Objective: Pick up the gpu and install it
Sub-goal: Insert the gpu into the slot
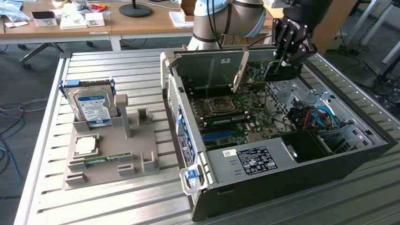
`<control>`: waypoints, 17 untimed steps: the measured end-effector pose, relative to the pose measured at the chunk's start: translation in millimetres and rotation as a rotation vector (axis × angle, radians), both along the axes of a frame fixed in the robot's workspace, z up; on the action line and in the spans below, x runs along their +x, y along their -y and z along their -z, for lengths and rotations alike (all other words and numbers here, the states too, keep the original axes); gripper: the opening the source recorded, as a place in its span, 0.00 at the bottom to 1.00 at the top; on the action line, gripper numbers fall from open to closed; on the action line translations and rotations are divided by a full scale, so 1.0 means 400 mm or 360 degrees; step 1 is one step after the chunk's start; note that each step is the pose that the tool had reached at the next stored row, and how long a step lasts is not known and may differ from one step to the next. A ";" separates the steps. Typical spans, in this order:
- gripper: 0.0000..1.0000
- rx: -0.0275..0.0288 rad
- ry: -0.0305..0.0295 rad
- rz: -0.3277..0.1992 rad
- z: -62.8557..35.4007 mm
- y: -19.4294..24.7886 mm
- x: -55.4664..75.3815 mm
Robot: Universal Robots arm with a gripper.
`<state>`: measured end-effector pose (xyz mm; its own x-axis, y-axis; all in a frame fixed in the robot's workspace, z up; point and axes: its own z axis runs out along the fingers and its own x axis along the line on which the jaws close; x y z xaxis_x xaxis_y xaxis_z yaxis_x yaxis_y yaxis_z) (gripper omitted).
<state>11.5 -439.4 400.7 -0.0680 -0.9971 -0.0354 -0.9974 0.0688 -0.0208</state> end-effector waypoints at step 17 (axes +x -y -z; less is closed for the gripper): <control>0.27 0.00001 0.00000 0.0000 0.000 0.000 -0.001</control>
